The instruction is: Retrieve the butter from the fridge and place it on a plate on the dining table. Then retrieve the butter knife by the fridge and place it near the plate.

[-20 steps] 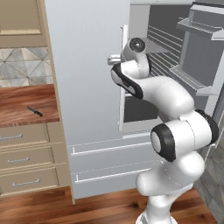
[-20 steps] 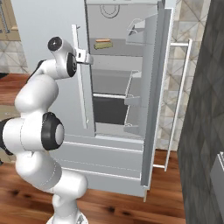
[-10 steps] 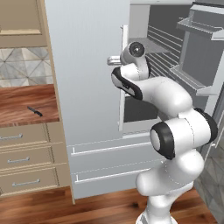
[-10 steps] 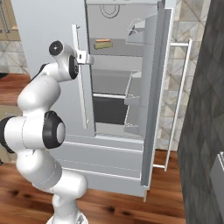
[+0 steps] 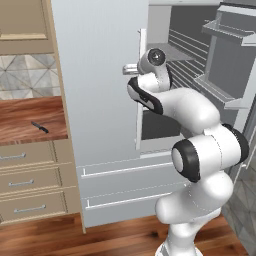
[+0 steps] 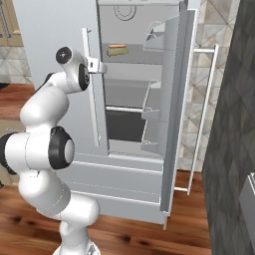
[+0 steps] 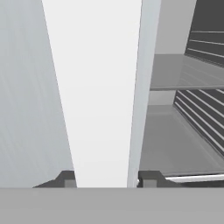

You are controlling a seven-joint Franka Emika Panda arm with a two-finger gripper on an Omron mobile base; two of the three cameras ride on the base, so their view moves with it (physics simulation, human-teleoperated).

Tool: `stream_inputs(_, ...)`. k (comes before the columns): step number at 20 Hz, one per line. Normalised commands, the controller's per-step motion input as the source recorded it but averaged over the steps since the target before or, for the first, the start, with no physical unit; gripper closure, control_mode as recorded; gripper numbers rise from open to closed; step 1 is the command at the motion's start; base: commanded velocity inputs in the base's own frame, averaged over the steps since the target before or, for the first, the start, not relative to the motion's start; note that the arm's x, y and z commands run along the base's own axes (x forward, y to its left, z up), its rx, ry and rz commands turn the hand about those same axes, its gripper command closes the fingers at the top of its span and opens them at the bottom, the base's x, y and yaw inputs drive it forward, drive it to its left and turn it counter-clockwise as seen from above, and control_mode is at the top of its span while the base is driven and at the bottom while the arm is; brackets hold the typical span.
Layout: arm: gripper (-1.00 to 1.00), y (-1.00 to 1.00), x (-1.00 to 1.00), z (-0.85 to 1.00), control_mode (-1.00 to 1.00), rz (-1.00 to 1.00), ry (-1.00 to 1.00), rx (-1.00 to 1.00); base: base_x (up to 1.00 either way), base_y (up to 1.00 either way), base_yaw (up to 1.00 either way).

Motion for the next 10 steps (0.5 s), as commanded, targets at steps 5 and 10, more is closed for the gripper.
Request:
stream_inputs(5, 1.0, 0.0, 0.0, 0.0, -1.0, 0.0, 0.0, 0.0, 0.0, 0.0, 0.0)
stream_inputs(10, 1.0, 0.02, -0.03, 0.0, -1.0, 0.0, 0.0, 0.0, 0.0, 0.0, 0.0)
